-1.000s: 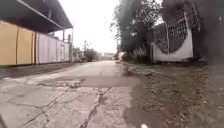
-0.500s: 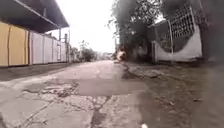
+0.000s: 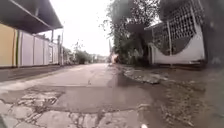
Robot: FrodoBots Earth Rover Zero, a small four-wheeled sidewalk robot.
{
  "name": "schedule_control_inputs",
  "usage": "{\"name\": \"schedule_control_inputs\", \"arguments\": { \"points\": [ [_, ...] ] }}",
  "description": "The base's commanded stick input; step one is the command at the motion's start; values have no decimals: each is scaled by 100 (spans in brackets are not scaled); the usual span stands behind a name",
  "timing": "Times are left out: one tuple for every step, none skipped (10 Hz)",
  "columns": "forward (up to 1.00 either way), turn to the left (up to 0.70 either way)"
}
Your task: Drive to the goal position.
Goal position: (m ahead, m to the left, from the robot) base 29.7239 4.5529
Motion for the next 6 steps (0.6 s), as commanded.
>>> {"name": "schedule_control_inputs", "arguments": {
  "points": [
    [100,40],
    [100,31],
    [100,13],
    [100,0],
    [100,0],
    [100,0]
  ]
}}
